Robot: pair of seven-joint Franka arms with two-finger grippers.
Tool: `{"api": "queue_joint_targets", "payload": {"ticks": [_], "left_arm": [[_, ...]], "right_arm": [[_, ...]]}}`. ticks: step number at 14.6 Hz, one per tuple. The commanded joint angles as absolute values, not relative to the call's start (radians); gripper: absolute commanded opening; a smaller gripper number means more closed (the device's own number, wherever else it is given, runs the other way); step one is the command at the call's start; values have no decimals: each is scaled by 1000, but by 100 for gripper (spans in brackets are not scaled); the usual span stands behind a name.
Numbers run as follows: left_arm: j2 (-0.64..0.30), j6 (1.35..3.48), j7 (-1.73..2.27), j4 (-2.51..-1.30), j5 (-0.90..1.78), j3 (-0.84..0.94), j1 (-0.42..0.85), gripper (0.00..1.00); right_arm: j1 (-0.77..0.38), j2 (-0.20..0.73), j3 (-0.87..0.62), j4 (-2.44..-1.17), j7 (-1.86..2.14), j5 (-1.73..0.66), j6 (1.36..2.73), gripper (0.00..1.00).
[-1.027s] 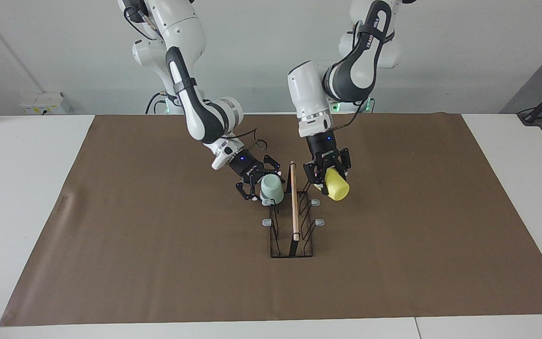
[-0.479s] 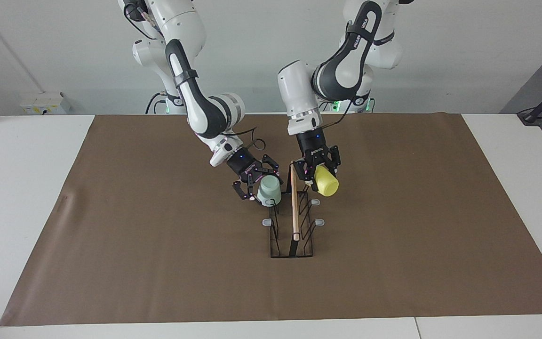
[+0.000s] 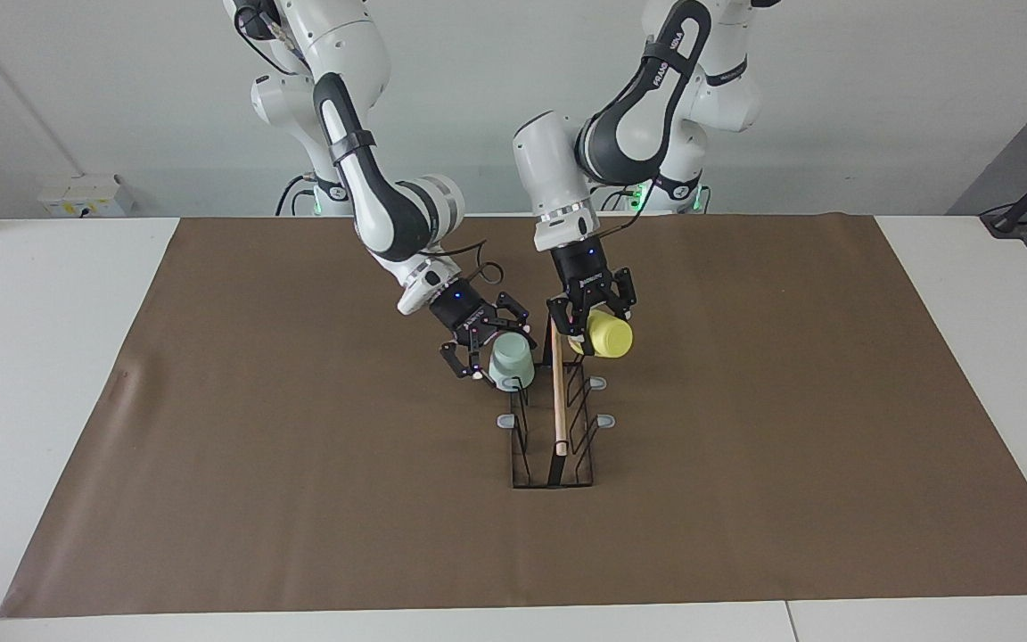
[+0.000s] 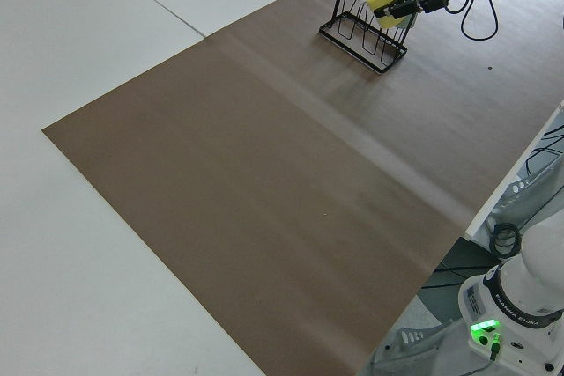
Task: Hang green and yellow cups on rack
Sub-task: 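Hang the yellow cup on a peg while the right gripper hangs the green cup, then open the left gripper and withdraw while the right gripper opens and withdraws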
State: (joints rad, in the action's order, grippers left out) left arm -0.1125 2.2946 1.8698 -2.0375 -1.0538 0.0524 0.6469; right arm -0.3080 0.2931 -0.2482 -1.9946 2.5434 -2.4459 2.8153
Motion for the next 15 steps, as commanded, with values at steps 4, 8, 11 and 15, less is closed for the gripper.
{"api": "queue_joint_targets", "payload": {"ticks": [4,8,11,15], "left_arm": [[-71,2238,1884,-2057,-1071,51,663,100],[-43,2221,1873,-2042,-1055,51,660,100],[-38,2220,1829,-1987,-1005,48,647,100],[-37,2226,1614,-1896,-838,38,580,100]], "right_arm": [[-307,223,-285,-1993,2467,-2401,2934,100],[-304,196,-314,-1974,2415,-2373,3042,100],[-292,189,-314,-1970,2421,-2252,3088,100],[-258,187,-311,-1970,2433,-2071,3082,100]]}}
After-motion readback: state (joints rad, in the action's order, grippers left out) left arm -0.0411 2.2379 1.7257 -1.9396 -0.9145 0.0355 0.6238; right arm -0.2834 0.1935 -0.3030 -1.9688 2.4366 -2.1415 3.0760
